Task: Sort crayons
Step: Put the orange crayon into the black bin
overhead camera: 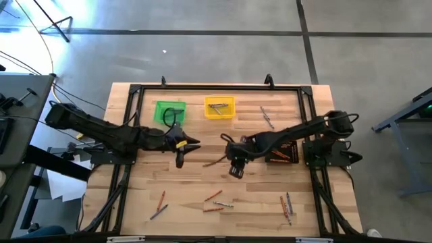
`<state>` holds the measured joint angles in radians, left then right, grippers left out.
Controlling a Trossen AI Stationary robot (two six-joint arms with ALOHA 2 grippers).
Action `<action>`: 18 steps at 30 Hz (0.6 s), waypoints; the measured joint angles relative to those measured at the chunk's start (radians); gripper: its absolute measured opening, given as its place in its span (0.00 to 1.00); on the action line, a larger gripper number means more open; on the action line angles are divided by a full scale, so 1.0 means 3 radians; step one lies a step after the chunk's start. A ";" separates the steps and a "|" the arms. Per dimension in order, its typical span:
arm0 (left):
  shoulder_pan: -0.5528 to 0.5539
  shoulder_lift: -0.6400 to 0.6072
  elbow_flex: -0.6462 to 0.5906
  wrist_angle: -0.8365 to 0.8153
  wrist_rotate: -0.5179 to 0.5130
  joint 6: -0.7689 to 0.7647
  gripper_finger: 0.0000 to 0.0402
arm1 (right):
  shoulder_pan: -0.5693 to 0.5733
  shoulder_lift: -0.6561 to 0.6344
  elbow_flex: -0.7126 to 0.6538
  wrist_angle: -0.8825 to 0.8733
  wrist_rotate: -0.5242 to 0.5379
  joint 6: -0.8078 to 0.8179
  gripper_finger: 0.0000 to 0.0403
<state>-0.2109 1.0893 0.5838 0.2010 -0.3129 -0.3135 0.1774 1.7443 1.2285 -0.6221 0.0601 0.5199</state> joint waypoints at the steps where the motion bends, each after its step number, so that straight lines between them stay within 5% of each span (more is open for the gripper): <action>1: -0.0050 0.0000 0.0000 0.0003 -0.0028 -0.0033 0.21 | 0.0063 0.0000 0.0000 0.0004 0.0000 0.0050 0.32; 18: -0.1009 0.0563 0.0000 0.0530 -0.0339 -0.0724 0.20 | 0.1135 0.0000 0.0000 0.0019 0.0177 0.0832 0.32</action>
<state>-0.5137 1.2581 0.5838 0.3599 -0.4148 -0.5307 0.5178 1.7443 1.2285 -0.6163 0.1131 0.7696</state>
